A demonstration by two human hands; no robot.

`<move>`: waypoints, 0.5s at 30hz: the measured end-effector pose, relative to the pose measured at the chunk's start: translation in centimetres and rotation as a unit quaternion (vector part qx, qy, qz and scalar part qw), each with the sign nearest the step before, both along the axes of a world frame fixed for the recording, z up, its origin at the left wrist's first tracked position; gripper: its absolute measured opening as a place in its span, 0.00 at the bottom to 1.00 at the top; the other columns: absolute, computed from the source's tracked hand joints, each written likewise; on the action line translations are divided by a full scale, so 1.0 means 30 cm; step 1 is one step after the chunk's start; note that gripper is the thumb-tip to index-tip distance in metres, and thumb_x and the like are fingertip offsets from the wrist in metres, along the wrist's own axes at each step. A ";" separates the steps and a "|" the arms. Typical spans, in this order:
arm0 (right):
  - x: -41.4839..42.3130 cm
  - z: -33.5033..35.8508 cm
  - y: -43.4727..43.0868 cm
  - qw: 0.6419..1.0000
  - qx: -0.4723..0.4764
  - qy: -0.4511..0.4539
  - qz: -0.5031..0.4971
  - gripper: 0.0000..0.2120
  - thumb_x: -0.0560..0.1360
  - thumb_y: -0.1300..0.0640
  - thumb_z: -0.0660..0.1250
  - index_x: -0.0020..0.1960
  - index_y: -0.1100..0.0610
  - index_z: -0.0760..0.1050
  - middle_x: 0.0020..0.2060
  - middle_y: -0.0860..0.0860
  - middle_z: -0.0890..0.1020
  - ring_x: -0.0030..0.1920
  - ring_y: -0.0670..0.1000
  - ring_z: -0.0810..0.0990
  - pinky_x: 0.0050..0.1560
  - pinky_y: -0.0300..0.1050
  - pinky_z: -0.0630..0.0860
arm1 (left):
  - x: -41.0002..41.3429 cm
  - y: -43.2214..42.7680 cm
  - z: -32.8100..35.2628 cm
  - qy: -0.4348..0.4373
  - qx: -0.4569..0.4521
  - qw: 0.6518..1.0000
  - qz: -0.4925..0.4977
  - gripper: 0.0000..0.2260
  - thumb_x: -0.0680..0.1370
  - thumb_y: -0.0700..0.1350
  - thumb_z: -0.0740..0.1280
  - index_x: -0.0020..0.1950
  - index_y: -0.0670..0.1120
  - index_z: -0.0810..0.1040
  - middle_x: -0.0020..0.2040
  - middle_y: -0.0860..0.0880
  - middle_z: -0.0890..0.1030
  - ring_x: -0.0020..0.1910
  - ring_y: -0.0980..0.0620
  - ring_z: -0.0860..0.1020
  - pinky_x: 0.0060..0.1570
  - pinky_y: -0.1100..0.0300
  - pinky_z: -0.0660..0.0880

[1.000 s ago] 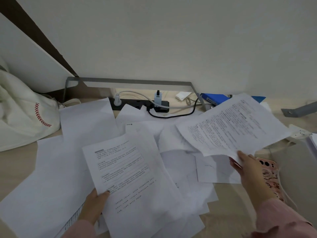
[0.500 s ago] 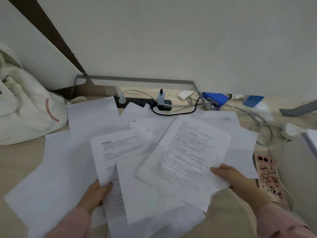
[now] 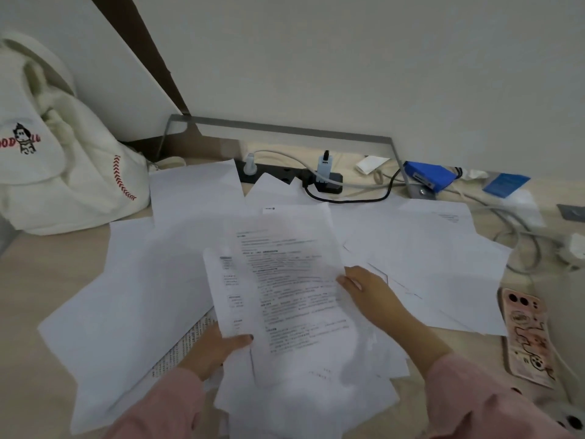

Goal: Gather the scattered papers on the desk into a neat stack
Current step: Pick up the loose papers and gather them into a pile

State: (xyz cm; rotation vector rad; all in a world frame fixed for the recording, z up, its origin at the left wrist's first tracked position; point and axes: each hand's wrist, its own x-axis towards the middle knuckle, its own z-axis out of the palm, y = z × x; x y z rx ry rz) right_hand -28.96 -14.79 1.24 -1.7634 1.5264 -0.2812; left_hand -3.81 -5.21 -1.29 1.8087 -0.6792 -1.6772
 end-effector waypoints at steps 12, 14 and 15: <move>-0.146 0.061 -0.011 0.894 -0.010 -0.265 -0.360 0.08 0.79 0.59 0.58 0.43 0.55 0.74 0.42 0.52 0.76 0.46 0.52 0.74 0.48 0.43 0.70 | 0.007 0.046 -0.077 -0.051 0.022 0.994 0.096 0.14 0.75 0.35 0.66 0.60 0.41 0.77 0.40 0.52 0.80 0.43 0.48 0.78 0.51 0.54 0.73; -0.204 0.068 -0.009 0.856 0.043 -0.309 -0.412 0.08 0.78 0.62 0.58 0.42 0.57 0.73 0.38 0.54 0.75 0.40 0.53 0.74 0.44 0.46 0.71 | 0.007 0.045 -0.078 -0.045 0.018 0.992 0.119 0.13 0.75 0.34 0.66 0.59 0.41 0.77 0.39 0.53 0.79 0.41 0.49 0.77 0.49 0.55 0.73; -0.227 0.064 -0.005 0.842 0.070 -0.303 -0.441 0.07 0.77 0.63 0.58 0.42 0.58 0.72 0.36 0.54 0.73 0.38 0.53 0.72 0.42 0.45 0.71 | 0.007 0.045 -0.078 -0.039 0.016 0.991 0.128 0.12 0.75 0.34 0.65 0.58 0.42 0.77 0.39 0.52 0.79 0.41 0.49 0.77 0.46 0.56 0.73</move>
